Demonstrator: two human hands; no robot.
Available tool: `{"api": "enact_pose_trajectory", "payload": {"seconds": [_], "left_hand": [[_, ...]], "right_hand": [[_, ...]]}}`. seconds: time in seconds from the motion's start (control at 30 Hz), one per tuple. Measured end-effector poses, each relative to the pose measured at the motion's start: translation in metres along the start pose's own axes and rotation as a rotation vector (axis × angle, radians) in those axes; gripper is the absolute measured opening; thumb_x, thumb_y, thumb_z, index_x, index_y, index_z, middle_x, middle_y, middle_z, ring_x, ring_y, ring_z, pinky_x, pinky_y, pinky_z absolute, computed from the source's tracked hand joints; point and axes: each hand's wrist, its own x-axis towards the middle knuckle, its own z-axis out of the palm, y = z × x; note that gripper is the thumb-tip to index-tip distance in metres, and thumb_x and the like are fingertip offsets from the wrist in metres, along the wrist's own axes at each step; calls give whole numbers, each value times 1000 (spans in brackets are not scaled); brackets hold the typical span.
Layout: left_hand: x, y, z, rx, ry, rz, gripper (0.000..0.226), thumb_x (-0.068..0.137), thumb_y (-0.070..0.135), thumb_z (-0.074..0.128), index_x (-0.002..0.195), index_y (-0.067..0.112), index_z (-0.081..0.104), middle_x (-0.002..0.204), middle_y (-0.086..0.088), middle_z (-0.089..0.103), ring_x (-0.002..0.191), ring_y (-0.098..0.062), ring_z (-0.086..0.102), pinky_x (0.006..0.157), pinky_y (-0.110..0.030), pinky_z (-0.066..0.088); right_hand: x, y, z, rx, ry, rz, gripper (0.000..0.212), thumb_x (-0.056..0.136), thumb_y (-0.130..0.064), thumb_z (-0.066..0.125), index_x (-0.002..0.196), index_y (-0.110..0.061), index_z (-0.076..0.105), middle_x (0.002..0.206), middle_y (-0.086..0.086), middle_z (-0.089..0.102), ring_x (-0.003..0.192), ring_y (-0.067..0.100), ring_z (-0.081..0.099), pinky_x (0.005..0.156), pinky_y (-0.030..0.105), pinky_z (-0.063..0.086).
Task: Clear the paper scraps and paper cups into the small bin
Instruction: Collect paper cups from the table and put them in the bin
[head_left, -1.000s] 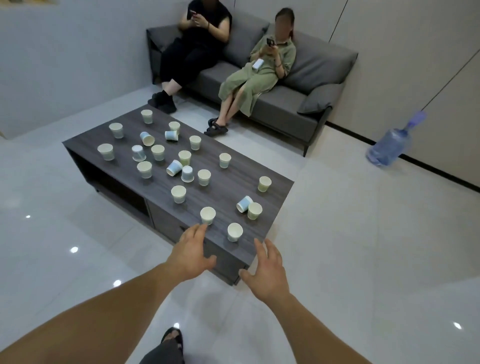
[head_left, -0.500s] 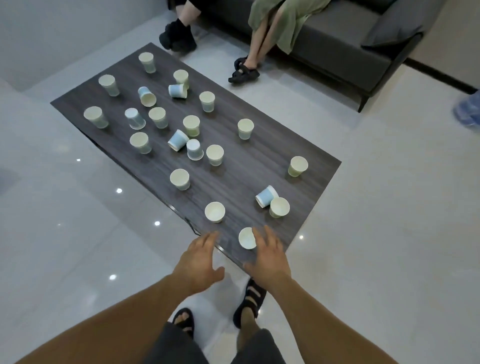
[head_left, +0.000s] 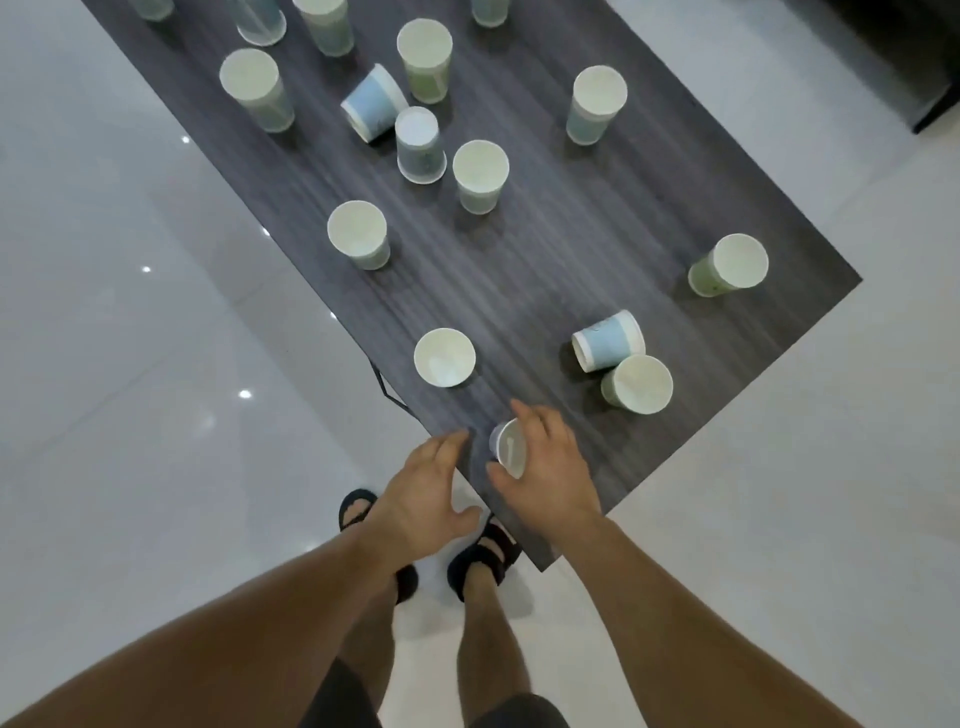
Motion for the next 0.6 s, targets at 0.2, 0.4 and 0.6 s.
{"api": "enact_pose_trajectory", "payload": {"seconds": [0.2, 0.4, 0.6], "left_hand": [[18, 27, 4, -187, 37, 108, 90, 62, 38, 83, 139, 28, 37, 135, 10, 48, 124, -9, 46, 102, -36, 43], [27, 41, 2, -154, 87, 117, 66, 67, 45, 74, 125, 42, 43, 119, 19, 56, 108, -5, 54, 91, -32, 49], [27, 41, 12, -193, 133, 45, 77, 70, 41, 78, 134, 31, 37, 125, 11, 53, 113, -9, 51, 95, -30, 47]], "right_hand": [[-12, -11, -21, 241, -67, -4, 86, 81, -47, 67, 152, -31, 21, 151, -9, 33, 133, 4, 35, 98, 15, 30], [-12, 25, -60, 247, 251, 64, 78, 79, -58, 67, 145, -27, 38, 142, -13, 42, 129, 3, 37, 100, 25, 36], [29, 70, -79, -149, 325, 282, 102, 75, -51, 75, 152, -15, 20, 157, 12, 19, 144, 33, 16, 116, 44, 20]]}}
